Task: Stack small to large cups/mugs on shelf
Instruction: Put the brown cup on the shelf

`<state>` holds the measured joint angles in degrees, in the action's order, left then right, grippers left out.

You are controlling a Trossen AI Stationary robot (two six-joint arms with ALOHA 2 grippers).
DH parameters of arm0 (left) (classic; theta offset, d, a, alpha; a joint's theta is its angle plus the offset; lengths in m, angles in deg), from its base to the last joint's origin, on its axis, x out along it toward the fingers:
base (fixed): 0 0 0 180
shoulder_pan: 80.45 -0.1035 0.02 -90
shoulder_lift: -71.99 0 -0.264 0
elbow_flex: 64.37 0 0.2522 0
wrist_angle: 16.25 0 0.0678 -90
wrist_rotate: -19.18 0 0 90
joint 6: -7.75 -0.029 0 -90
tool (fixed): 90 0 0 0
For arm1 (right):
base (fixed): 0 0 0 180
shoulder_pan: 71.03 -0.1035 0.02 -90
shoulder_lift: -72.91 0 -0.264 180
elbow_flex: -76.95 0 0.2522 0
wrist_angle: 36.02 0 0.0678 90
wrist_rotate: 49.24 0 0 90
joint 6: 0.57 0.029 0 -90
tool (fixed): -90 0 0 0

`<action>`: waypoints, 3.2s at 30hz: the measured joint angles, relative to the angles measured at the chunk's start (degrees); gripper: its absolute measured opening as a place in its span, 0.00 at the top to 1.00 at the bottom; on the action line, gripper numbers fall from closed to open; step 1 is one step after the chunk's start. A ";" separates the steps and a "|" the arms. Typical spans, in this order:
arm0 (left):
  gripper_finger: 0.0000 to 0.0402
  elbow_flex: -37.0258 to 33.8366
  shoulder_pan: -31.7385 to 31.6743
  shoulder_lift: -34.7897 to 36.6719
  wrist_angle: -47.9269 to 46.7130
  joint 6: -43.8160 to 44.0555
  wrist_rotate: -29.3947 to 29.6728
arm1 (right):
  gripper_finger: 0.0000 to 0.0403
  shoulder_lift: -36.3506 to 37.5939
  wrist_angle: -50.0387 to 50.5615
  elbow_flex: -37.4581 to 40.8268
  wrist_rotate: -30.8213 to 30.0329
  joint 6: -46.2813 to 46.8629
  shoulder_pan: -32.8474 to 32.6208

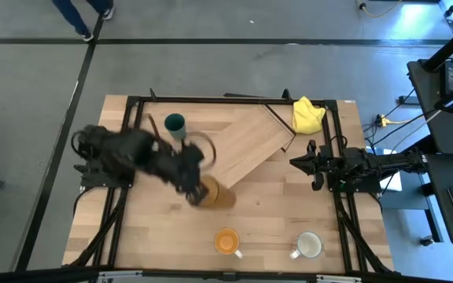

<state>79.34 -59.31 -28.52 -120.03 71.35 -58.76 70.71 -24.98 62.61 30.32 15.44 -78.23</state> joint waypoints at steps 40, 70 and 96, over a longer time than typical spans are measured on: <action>1.00 -26.83 -22.08 16.35 0.22 -18.74 -10.78 | 0.92 0.00 0.00 0.00 -0.01 0.00 0.02; 0.99 -25.90 -16.84 17.26 -0.13 -17.83 -6.64 | 0.92 0.00 0.00 0.02 0.00 0.00 0.00; 0.98 -20.14 -21.24 11.93 2.82 -23.92 -7.34 | 0.92 0.10 -0.02 0.02 0.01 0.00 0.01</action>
<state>59.20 -80.55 -16.59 -117.21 47.43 -66.11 70.81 -25.00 62.63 30.33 15.44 -78.22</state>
